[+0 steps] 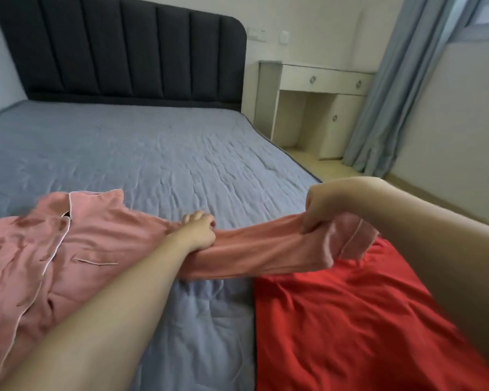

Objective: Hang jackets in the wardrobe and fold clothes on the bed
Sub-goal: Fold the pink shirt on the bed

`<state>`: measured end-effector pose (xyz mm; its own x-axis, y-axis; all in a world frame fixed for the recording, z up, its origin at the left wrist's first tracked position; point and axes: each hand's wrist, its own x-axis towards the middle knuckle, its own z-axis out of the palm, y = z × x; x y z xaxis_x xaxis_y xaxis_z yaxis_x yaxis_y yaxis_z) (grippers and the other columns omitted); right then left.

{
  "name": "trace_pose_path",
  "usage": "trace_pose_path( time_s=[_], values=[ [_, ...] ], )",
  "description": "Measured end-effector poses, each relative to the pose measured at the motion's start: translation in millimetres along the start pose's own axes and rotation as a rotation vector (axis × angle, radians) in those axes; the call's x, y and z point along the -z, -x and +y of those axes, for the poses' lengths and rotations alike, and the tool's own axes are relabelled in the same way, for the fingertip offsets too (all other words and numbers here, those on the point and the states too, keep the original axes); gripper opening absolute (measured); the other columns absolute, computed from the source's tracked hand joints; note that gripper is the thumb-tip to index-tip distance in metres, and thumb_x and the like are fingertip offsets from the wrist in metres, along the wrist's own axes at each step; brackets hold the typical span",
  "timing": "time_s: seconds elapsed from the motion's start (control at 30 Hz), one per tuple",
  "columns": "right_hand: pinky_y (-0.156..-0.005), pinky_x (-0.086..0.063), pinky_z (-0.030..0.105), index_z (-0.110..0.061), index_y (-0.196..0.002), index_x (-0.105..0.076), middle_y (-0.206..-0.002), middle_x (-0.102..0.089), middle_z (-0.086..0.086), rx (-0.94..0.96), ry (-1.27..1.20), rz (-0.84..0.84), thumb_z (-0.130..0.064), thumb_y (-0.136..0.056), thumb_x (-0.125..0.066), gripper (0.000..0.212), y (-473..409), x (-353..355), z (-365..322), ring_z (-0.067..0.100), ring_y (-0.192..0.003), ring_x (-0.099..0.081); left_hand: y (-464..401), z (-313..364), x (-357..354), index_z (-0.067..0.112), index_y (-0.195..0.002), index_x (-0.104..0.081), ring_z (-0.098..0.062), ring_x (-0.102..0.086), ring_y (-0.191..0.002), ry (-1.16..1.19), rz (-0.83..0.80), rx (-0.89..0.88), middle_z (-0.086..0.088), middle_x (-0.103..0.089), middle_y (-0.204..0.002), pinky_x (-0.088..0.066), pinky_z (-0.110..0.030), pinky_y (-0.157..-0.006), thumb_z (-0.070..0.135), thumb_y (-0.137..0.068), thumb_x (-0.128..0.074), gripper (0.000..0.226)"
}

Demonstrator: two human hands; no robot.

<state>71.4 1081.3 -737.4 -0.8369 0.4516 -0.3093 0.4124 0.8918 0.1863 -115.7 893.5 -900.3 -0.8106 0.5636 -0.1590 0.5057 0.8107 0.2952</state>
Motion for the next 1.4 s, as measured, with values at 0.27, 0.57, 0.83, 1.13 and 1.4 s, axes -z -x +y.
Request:
trace_pose_path(
  time_s=[0.27, 0.57, 0.83, 1.13, 1.4],
  values=[
    [-0.068, -0.051, 0.034, -0.007, -0.098, -0.064, -0.082, -0.066, 0.009, -0.171, -0.727, -0.357, -0.01, -0.082, -0.073, 0.019, -4.6, -84.3, 80.6, 0.021, -0.071, -0.061, -12.2, 27.6, -13.9, 0.019, -0.096, -0.05, -0.032, -0.058, -0.113, -0.155, 0.204, -0.092, -0.017, -0.063, -0.123, -0.04, -0.037, -0.09, 0.027, -0.086, -0.043, 0.015],
    [-0.079, -0.05, 0.025, -0.022, -0.116, -0.057, -0.114, -0.059, 0.003, -0.21, -0.341, 0.058, -0.027, -0.079, -0.075, 0.041, -9.2, -99.7, 117.2, 0.022, -0.101, -0.058, -10.4, 47.9, -39.9, 0.02, -0.127, -0.043, -0.031, -0.034, -0.129, -0.168, 0.411, -0.037, -0.01, -0.041, -0.135, -0.014, -0.051, -0.112, 0.045, -0.093, -0.041, 0.042],
    [-0.108, -0.027, 0.042, -0.02, -0.132, -0.047, -0.141, -0.038, 0.008, 0.042, -0.185, 0.535, -0.028, -0.084, -0.052, 0.049, -14.1, -109.2, -10.2, 0.031, -0.129, -0.039, 39.7, 6.1, -54.6, 0.035, -0.154, -0.006, -0.024, -0.004, -0.15, -0.1, 0.116, -0.042, -0.001, -0.002, -0.164, 0.003, -0.055, -0.117, 0.069, -0.092, -0.021, 0.072],
    [-0.118, -0.009, 0.045, -0.014, -0.148, -0.024, -0.159, -0.017, 0.011, 0.402, -0.37, 0.36, -0.033, -0.096, -0.04, 0.058, -28.2, -114.0, -268.7, 0.025, -0.146, -0.017, 148.2, -222.0, 24.7, 0.032, -0.155, -0.009, -0.026, 0.003, -0.151, -0.069, 0.198, 0.384, -0.002, 0.001, -0.165, 0.007, -0.053, -0.119, 0.061, -0.097, -0.022, 0.067],
    [-0.119, -0.004, 0.047, -0.015, -0.153, -0.016, -0.161, -0.01, 0.008, 0.621, -0.466, 0.273, -0.038, -0.098, -0.036, 0.063, -7.7, -90.7, -499.0, 0.024, -0.148, -0.011, 240.1, -400.6, 78.1, 0.008, -0.116, -0.057, -0.033, -0.06, -0.098, 0.81, 0.452, 0.835, -0.024, -0.06, -0.118, -0.047, -0.039, -0.083, 0.024, -0.096, -0.041, 0.031]
  ],
)
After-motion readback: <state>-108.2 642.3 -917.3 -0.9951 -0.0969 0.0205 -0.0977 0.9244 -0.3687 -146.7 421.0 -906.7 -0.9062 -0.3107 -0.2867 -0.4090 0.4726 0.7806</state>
